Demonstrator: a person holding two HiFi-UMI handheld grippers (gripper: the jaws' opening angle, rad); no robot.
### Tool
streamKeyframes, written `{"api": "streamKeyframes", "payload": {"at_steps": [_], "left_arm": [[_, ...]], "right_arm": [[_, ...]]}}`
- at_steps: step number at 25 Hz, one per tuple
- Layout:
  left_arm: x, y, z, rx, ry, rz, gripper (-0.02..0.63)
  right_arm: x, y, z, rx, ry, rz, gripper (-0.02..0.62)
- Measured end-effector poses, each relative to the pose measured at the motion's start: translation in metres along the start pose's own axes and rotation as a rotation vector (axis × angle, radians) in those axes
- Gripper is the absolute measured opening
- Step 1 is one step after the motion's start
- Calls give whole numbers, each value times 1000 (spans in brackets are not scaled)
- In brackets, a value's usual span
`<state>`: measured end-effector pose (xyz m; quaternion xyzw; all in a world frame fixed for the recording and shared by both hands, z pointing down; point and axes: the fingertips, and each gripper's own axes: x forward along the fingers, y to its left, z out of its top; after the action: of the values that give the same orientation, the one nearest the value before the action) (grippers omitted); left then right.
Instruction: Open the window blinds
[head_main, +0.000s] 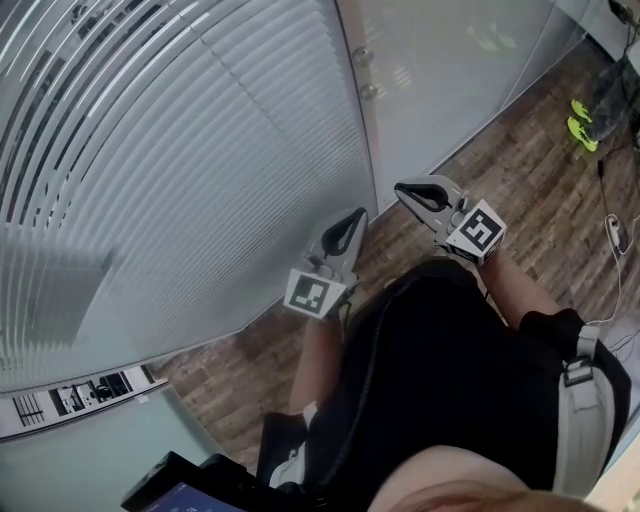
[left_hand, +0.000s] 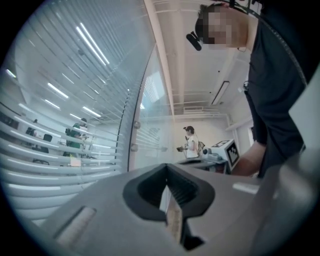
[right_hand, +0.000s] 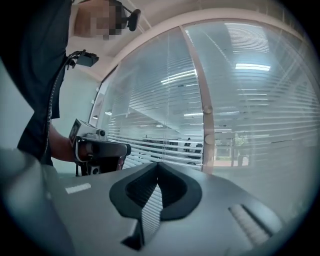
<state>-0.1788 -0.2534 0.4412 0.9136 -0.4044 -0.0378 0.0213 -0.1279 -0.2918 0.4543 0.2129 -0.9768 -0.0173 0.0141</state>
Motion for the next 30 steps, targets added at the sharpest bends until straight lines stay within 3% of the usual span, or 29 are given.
{"api": "streamKeyframes", "payload": {"at_steps": [13, 23, 30], "left_arm": [[-6, 6, 1, 19, 8, 46, 3], [2, -8, -2, 21, 16, 45, 3], [23, -31, -1, 39, 26, 79, 3]], "right_arm": [[-2, 2, 3, -30, -11, 17, 3], [-15, -2, 5, -26, -17, 24, 3], [-39, -13, 8, -22, -30, 80, 3]]}}
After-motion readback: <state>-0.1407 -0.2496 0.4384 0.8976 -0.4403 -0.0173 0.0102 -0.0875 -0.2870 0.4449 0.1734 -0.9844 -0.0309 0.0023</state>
